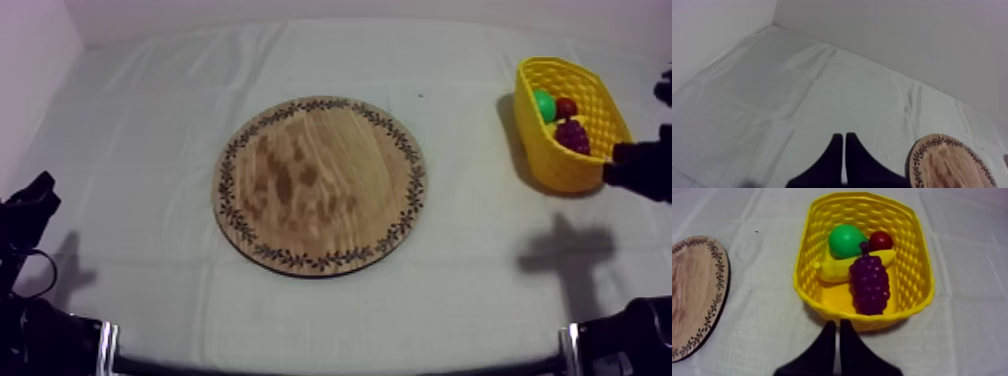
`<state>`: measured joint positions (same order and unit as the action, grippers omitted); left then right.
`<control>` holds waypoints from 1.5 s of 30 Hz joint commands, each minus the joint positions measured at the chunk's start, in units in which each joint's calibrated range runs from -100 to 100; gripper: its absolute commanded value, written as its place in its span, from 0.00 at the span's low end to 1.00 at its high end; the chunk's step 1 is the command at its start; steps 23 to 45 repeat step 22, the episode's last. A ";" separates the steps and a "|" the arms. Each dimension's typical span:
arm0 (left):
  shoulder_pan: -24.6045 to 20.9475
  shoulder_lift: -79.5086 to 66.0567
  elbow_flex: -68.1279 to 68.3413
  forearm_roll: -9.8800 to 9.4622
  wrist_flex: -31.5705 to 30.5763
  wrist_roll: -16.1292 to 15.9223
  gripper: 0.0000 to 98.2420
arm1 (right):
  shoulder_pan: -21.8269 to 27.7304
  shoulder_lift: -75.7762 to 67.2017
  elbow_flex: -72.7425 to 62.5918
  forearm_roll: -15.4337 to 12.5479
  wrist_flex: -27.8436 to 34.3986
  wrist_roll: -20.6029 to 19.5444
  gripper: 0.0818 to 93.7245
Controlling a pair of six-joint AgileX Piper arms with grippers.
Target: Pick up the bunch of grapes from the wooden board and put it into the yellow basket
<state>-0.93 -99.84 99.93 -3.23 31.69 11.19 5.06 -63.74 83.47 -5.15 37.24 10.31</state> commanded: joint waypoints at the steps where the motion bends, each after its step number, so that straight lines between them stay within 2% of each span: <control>1: 0.02 0.01 -0.04 0.03 0.00 0.02 0.00 | 0.09 -6.05 6.66 -3.37 -4.14 3.43 0.00; 2: 0.02 0.01 -0.04 0.03 0.00 0.02 0.00 | 0.22 -7.65 8.72 -4.96 -5.19 4.59 0.00; 4: 0.02 0.01 -0.04 0.03 0.00 -0.01 0.00 | -0.10 -11.05 11.58 -5.00 -5.72 3.52 0.00; 9: 0.02 0.01 -0.04 0.07 0.00 -0.03 0.00 | -2.66 -20.09 13.74 -0.19 0.67 -4.70 0.00; 12: 0.02 0.01 -0.04 0.08 0.00 -0.02 0.00 | -4.39 -25.06 14.26 1.93 1.63 -6.19 0.00; 22: 0.02 0.01 -0.04 0.08 0.00 -0.05 0.00 | -10.40 -31.76 15.92 3.23 0.64 0.10 0.00; 45: 0.02 0.01 -0.04 0.08 0.00 -0.05 0.00 | -10.40 -31.76 15.92 3.23 0.64 0.10 0.00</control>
